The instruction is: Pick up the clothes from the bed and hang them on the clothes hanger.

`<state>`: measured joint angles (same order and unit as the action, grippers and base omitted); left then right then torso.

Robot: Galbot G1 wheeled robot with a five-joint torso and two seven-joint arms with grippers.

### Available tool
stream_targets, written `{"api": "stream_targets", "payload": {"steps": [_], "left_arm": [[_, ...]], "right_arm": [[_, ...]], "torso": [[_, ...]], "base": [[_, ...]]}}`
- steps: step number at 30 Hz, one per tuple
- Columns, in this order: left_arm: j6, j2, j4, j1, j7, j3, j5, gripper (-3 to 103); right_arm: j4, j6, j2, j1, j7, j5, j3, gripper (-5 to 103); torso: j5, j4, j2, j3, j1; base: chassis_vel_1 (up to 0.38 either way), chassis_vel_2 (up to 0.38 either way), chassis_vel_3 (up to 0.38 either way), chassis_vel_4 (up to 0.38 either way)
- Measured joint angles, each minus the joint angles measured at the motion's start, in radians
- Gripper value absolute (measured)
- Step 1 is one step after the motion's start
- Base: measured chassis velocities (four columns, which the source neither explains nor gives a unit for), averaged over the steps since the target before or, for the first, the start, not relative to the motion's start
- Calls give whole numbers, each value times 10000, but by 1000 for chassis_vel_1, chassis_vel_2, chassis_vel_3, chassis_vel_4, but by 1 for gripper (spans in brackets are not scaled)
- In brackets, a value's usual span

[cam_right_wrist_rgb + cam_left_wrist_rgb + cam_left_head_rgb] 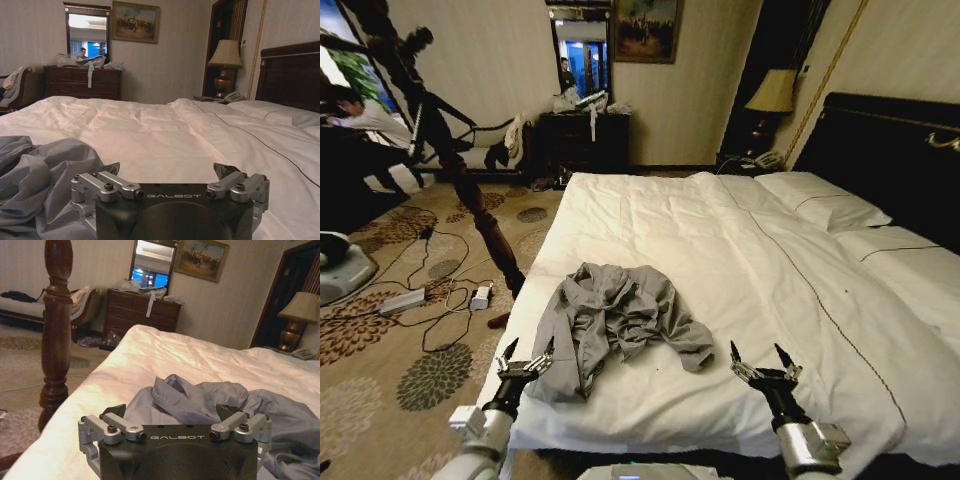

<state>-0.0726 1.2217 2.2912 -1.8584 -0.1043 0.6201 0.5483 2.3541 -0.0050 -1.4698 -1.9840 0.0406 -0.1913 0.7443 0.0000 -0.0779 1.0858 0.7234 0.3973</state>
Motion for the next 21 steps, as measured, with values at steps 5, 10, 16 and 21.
{"api": "stream_targets", "payload": {"steps": [5,10,16,21], "left_arm": [[-169,-62,-184,450,-186,-103,-39,100],[-170,-128,-178,508,-216,-98,-407,100],[-727,-657,-675,1694,-811,-562,-271,100],[-1264,-891,-1138,2998,-1469,-978,958,100]], "right_arm": [[63,-92,108,-39,4,-61,53,100],[0,-117,141,49,0,-183,98,100],[-83,-241,336,227,0,-270,32,100],[-139,-358,677,213,17,-412,6,100]], "torso": [[-1,0,0,1,1],[-1,1,0,0,1],[-1,0,0,0,1],[4,10,-1,1,1]], "base": [[0,0,0,0],[0,0,0,0],[0,0,0,0],[0,0,0,0]]}}
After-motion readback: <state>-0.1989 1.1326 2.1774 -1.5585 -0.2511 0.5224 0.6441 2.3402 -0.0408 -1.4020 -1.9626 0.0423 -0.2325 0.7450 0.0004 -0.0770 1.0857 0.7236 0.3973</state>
